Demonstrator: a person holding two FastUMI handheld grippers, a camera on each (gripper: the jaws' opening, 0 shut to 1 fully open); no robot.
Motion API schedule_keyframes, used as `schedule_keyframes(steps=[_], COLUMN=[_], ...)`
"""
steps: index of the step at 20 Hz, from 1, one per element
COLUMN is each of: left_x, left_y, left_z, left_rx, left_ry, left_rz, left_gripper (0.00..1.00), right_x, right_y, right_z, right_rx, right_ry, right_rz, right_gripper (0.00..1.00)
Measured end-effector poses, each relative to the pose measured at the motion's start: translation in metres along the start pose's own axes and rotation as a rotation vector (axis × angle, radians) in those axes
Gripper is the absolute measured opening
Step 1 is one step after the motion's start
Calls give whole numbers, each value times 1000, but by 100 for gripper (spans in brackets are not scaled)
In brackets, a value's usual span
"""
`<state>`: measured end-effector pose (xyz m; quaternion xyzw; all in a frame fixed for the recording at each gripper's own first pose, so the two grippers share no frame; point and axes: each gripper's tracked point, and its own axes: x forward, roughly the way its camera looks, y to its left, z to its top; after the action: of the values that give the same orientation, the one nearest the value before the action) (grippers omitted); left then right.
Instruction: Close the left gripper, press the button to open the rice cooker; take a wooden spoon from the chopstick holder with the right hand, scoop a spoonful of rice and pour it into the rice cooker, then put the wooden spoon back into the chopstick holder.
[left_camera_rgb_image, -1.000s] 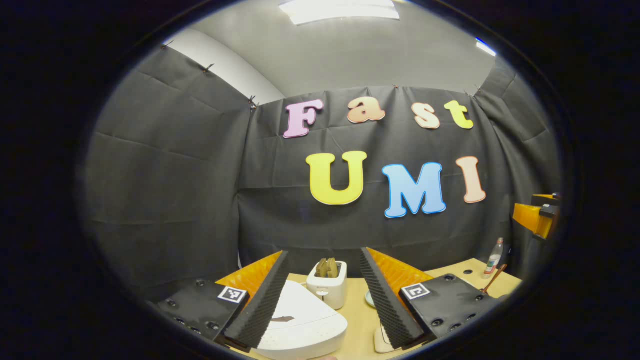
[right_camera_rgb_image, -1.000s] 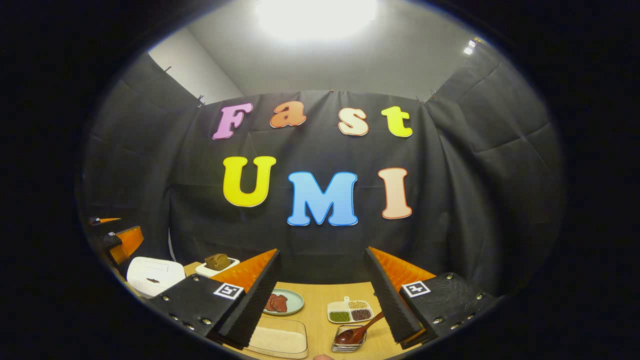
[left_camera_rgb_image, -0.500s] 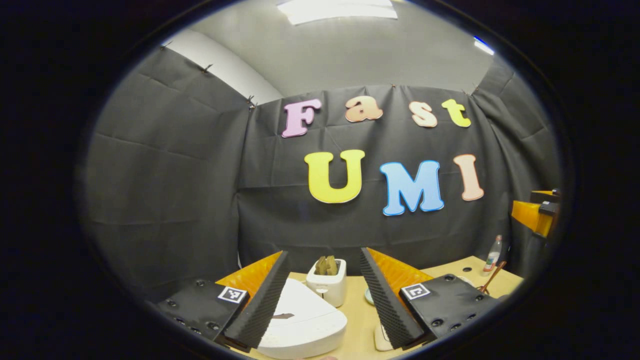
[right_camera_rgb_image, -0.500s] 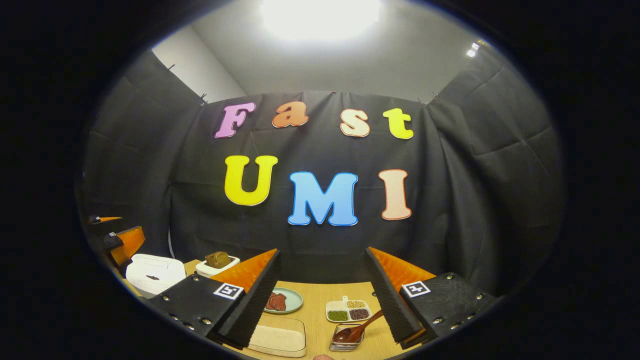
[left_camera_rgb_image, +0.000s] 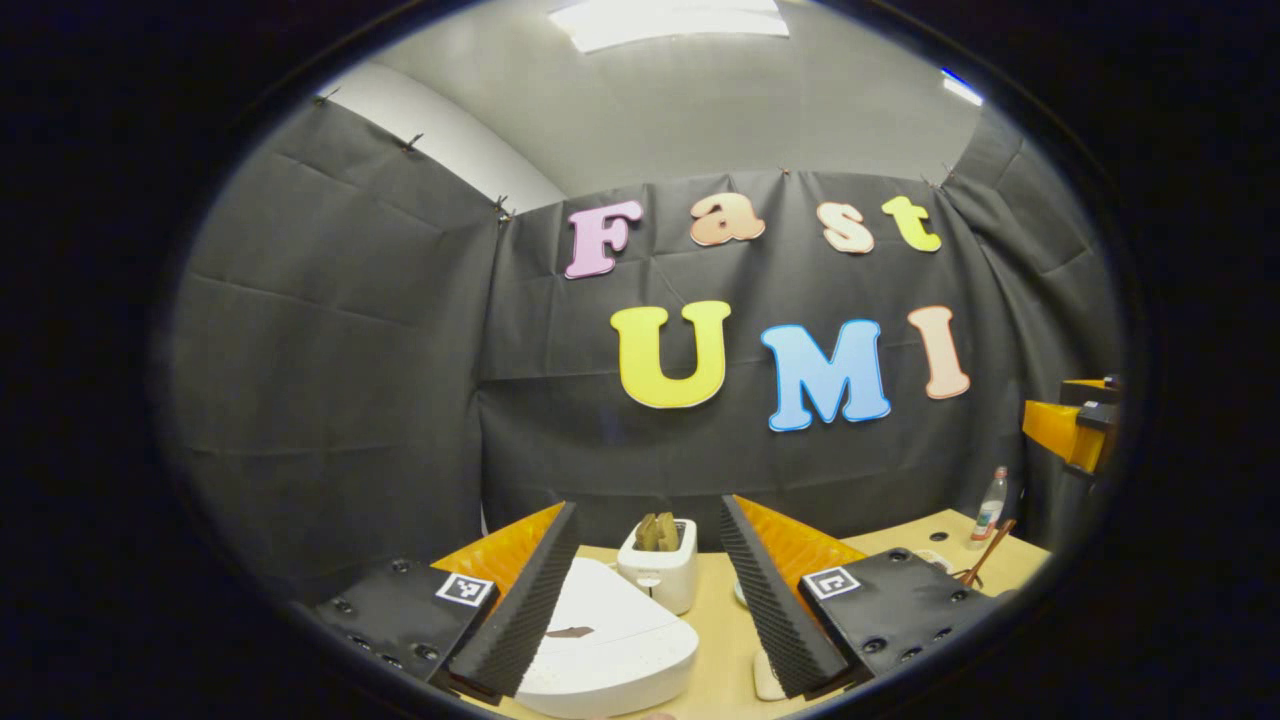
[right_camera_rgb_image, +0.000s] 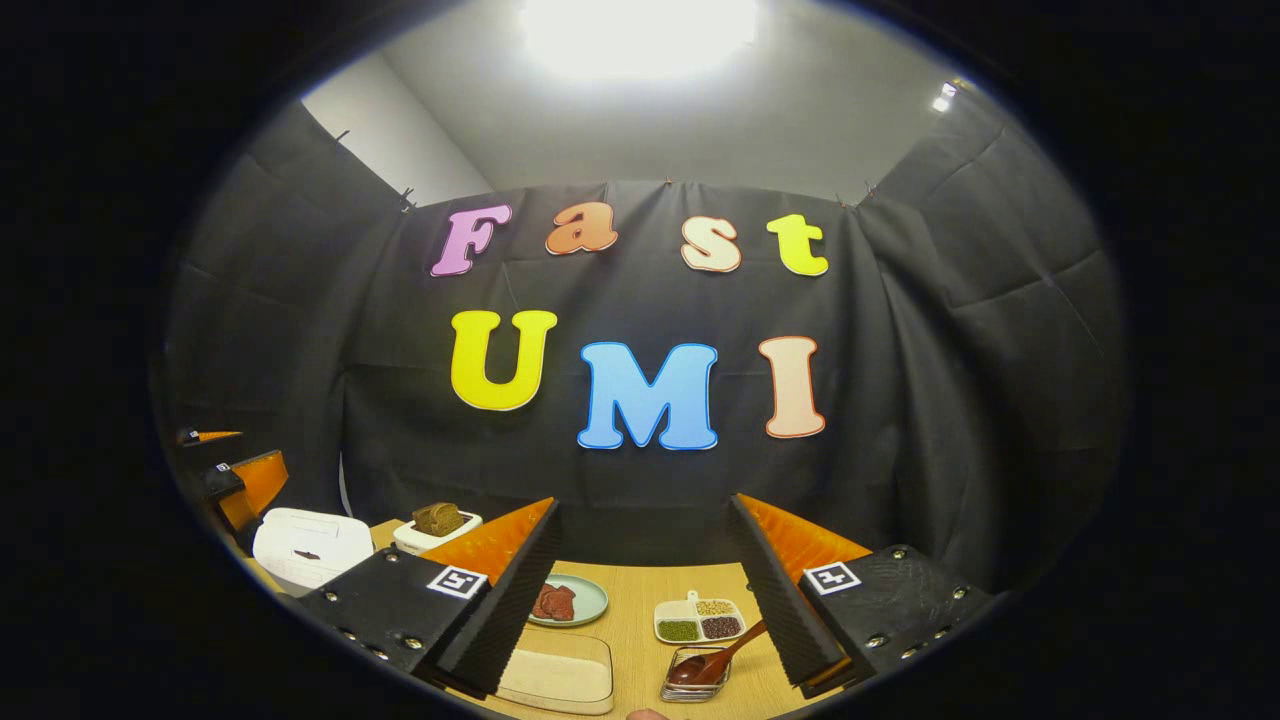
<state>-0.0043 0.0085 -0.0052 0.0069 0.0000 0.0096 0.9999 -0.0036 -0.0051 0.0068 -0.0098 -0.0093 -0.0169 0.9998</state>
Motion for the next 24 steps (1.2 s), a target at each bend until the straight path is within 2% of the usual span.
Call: schedule_keyframes(steps=[4,5,6,10,11,20,23,24], left_x=[3,3,4,9,7,8,7,5], left_y=[2,2,2,-2,-1,-2,2,3], left_z=[-3,-3,-3,-2,2,12,12,16], left_rx=[1,0,-3,2,5,18,27,35], left_ry=[3,1,2,9,-2,-45,-60,-76], left_rz=[8,10,10,7,11,8,17,18], left_gripper=[100,96,100,94,97,96,76,76], right_x=[3,2,2,5,6,14,15,15], right_y=[0,1,0,-4,-4,3,4,4], right_z=[-1,-1,1,4,4,7,12,13], right_rx=[-3,-3,-4,7,11,-5,-6,-5], right_ry=[0,-1,-7,-30,-29,-41,-50,-55], right_rz=[6,8,7,2,4,26,32,32], right_gripper=[100,100,100,99,99,99,100,99])
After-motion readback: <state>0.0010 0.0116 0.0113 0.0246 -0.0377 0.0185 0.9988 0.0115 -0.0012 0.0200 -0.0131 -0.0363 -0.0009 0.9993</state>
